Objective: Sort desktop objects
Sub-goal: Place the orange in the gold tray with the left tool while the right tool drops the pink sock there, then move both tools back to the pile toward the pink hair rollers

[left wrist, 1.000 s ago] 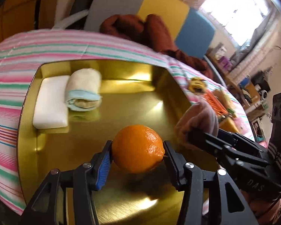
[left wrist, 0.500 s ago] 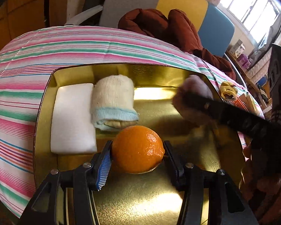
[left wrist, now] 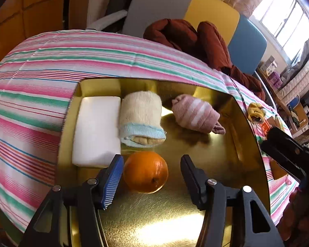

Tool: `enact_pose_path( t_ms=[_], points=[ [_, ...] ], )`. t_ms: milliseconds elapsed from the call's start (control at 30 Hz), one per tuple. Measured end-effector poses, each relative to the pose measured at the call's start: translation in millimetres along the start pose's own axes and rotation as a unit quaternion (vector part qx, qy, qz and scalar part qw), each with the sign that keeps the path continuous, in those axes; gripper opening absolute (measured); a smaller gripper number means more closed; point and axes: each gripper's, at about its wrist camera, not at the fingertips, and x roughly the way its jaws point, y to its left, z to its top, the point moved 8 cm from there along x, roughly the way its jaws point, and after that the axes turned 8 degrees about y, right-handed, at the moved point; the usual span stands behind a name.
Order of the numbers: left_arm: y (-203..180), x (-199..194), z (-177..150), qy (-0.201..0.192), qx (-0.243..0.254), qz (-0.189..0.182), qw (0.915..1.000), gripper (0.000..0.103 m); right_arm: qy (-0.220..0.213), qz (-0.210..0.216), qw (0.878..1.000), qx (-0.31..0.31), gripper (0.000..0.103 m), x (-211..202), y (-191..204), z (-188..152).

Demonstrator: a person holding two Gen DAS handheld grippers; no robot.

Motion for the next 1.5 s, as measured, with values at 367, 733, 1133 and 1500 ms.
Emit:
enact_pose_path(
  t_ms=[367,733,1133,1500],
  points=[
    [-2,-26,-3,-0.036,-0.033,-0.002,0.9988,0.058,-0.053,-0.024,0.998,-0.033,0.083,-55,-10,-16],
    [-65,-44,-12,-0.060,0.016,-0.067,0.9958,0.061,-0.100,-0.122,0.986,-0.057,0.082,-114,-67,-37],
    [-158,-35,-42,-0.044,0.124,-0.092,0.9871,0.062,-0.087,-0.187,0.978,0.027,0.082,-152,-173,-76],
    [-204,-27,-77,-0.028,0.179,-0.108,0.9775,0.062,-0.102,-0.239,0.963,0.068,0.076,-184,-233,-96]
  ],
)
